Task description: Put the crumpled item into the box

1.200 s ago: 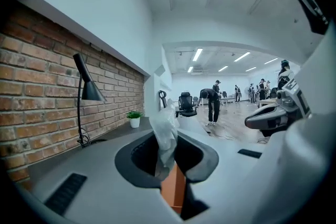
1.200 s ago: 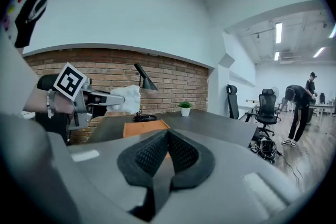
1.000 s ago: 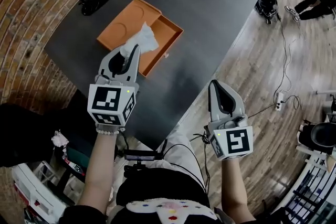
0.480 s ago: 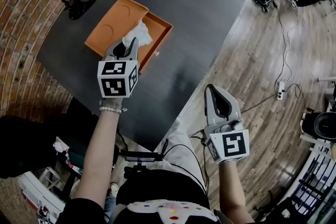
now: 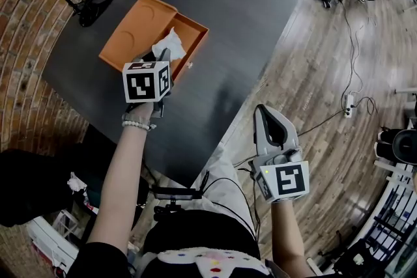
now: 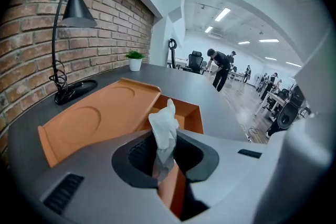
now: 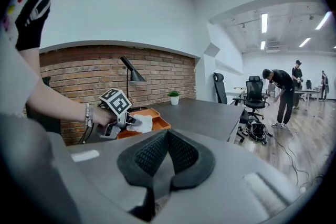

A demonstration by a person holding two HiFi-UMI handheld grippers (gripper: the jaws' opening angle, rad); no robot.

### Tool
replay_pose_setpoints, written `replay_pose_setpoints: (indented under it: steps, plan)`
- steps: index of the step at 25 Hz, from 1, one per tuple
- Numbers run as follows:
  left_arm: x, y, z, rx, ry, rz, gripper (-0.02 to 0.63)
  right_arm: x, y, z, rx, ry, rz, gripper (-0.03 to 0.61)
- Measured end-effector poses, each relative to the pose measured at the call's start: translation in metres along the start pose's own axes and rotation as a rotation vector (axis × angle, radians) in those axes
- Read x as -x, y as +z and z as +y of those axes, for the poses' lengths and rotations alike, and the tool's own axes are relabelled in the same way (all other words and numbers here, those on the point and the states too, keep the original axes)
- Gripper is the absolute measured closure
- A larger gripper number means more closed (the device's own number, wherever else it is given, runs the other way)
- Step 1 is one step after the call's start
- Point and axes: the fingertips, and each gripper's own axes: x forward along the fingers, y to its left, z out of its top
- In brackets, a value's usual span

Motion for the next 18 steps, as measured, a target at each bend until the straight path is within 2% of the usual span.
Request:
replay_pose_setpoints:
  steps: [2, 6, 10, 18]
  plan:
    - [-0.003, 0.000, -0.001, 0.004, -0.006, 0.017, 0.554, 0.000, 0.000, -0.002, -0.005, -0.007, -0.003, 0.569]
    - [-0.004, 0.000, -0.006, 0.002, -0.019, 0.032, 0.504, 0.002, 0.001, -0.004, -0.007, -0.010, -0.011, 0.569]
    - [-0.002, 0.002, -0.011, 0.016, -0.040, 0.021, 0.417, 0.004, 0.002, -0.004, -0.007, -0.008, -0.011, 0.569]
    - [0.019, 0.008, -0.017, -0.028, -0.059, -0.035, 0.407, 0.004, 0.008, 0.007, 0.005, 0.015, -0.019, 0.569]
